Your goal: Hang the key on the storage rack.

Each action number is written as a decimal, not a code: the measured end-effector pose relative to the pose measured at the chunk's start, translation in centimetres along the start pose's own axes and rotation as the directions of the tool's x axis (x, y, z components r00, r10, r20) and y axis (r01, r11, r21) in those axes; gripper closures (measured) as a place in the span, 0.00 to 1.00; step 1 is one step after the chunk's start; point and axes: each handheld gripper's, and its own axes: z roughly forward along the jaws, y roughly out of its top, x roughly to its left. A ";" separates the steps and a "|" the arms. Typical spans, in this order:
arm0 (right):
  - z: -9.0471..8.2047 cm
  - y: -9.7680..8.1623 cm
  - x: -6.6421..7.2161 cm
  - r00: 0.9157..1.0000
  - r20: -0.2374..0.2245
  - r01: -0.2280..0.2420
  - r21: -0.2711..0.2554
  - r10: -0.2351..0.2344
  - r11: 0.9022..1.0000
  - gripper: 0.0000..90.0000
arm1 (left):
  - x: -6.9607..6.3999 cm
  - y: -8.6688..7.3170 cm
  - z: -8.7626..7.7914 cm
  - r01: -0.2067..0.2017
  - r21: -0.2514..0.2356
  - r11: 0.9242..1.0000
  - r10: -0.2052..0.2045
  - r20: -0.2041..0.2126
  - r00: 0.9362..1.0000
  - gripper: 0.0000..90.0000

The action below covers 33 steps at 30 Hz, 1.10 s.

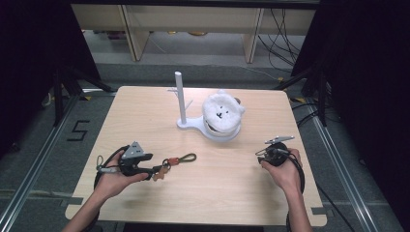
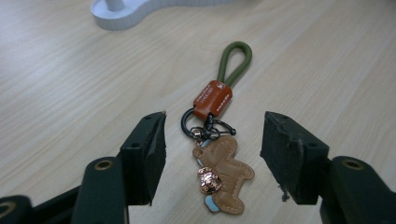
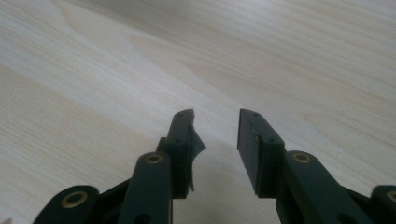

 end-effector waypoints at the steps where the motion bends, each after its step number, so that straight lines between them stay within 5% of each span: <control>1: 0.0 0.0 0.0 1.000 0.001 -0.004 0.003 0.004 1.000 0.74 | 0.0 0.2 0.4 -0.013 0.022 1.000 0.013 0.009 1.000 0.44; 7: 0.2 0.0 -0.7 0.999 -0.017 0.035 -0.004 -0.035 0.999 0.74 | 0.5 1.2 1.7 -0.097 0.122 0.988 0.091 0.056 0.994 0.46; 8: 0.1 -0.1 -0.5 1.000 -0.013 0.009 0.003 -0.009 1.000 0.74 | 0.6 1.6 2.2 -0.134 0.161 0.978 0.123 0.080 0.989 0.46; 9: 0.1 -0.1 -0.3 1.000 -0.015 -0.026 0.011 0.026 1.000 0.74 | 0.6 1.6 2.2 -0.134 0.161 0.978 0.123 0.080 0.989 0.46; 10: 0.1 -0.2 -0.3 0.999 -0.017 -0.029 0.013 0.029 0.999 0.74 | 0.7 1.9 2.5 -0.145 0.184 0.972 0.130 0.091 0.987 0.46; 11: 0.2 -0.2 -0.4 0.999 -0.023 -0.027 0.011 0.027 1.000 0.74 | 0.9 2.3 2.9 -0.195 0.229 0.954 0.172 0.115 0.978 0.46; 12: 0.2 -0.2 -0.4 0.999 -0.020 -0.026 0.012 0.027 1.000 0.74 | 0.9 2.3 3.2 -0.183 0.230 0.956 0.160 0.115 0.980 0.46; 14: 0.2 -0.2 -0.4 0.999 -0.021 -0.025 0.014 0.025 1.000 0.74 | 1.1 2.6 3.7 -0.215 0.264 0.940 0.184 0.136 0.973 0.46; 23: 0.2 -0.2 -0.4 0.999 -0.022 -0.032 0.010 0.032 0.999 0.74 | 1.2 3.3 5.3 -0.225 0.302 0.926 0.183 0.159 0.970 0.46; 25: 0.2 -0.2 -0.5 0.999 -0.026 -0.035 0.008 0.035 0.999 0.74 | 1.3 3.6 5.8 -0.248 0.323 0.913 0.199 0.176 0.964 0.46; 26: 0.2 -0.2 -0.5 0.999 -0.025 -0.036 0.011 0.036 0.999 0.74 | 1.5 3.8 5.7 -0.291 0.351 0.890 0.236 0.191 0.953 0.46; 27: 0.2 -0.2 -0.5 0.999 -0.023 -0.031 0.008 0.032 0.999 0.74 | 1.6 4.0 5.8 -0.299 0.362 0.883 0.242 0.195 0.950 0.46; 28: 0.2 -0.2 -0.5 0.999 -0.024 -0.032 0.009 0.033 0.999 0.74 | 1.6 4.0 5.9 -0.296 0.361 0.884 0.239 0.194 0.951 0.47; 29: 0.2 -0.2 -0.6 0.999 -0.024 -0.032 0.008 0.032 0.999 0.74 | 1.6 4.2 6.0 -0.309 0.373 0.875 0.249 0.201 0.947 0.47; 30: 0.2 -0.2 -0.6 0.999 -0.024 -0.033 0.009 0.033 0.999 0.74 | 1.6 4.2 6.0 -0.300 0.379 0.876 0.239 0.199 0.950 0.47; 33: 0.2 -0.2 -0.5 0.999 -0.023 -0.032 0.008 0.032 0.999 0.74 | 1.7 4.5 6.2 -0.318 0.383 0.867 0.255 0.208 0.944 0.48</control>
